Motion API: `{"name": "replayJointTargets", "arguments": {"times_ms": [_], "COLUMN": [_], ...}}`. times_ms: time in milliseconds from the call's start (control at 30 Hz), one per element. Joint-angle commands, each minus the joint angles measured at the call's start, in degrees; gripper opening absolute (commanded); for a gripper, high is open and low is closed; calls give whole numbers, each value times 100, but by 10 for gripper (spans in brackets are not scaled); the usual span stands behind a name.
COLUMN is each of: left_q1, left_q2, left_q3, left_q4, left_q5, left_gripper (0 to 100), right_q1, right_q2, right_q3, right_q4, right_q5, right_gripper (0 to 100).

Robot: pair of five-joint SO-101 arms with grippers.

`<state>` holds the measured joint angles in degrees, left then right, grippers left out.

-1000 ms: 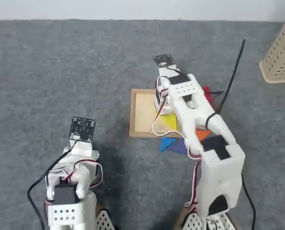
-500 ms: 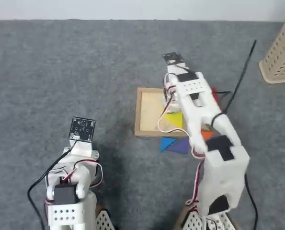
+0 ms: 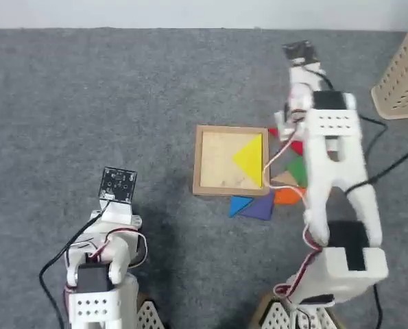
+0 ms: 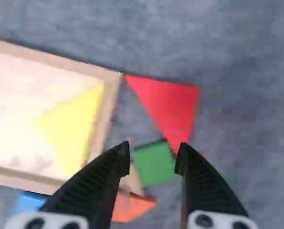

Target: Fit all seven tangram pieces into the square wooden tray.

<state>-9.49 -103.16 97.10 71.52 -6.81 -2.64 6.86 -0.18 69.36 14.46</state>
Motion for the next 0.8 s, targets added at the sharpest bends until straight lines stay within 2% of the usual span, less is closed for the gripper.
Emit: {"name": "replayJointTargets", "arguments": {"times_ms": [0, 133, 267, 600, 767], "left_q1": [-18, -18, -18, -18, -18], "left_q2": [0, 0, 0, 0, 0], "left_q3": [-48, -48, -48, -48, -48], "left_q4": [26, 26, 26, 26, 26], "left_q5": [-53, -53, -53, -53, -53], "left_gripper": [12, 12, 12, 12, 12], "right_q1": [101, 48, 22, 215, 295], "right_q2": [321, 1024, 1666, 2914, 3213], "right_q3": [-598, -1178, -1626, -2277, -2541], "right_q4": [-101, 136, 242, 277, 286], "right_q5": [985, 2040, 2734, 3692, 3745], "right_gripper": [195, 266, 274, 275, 275]}}
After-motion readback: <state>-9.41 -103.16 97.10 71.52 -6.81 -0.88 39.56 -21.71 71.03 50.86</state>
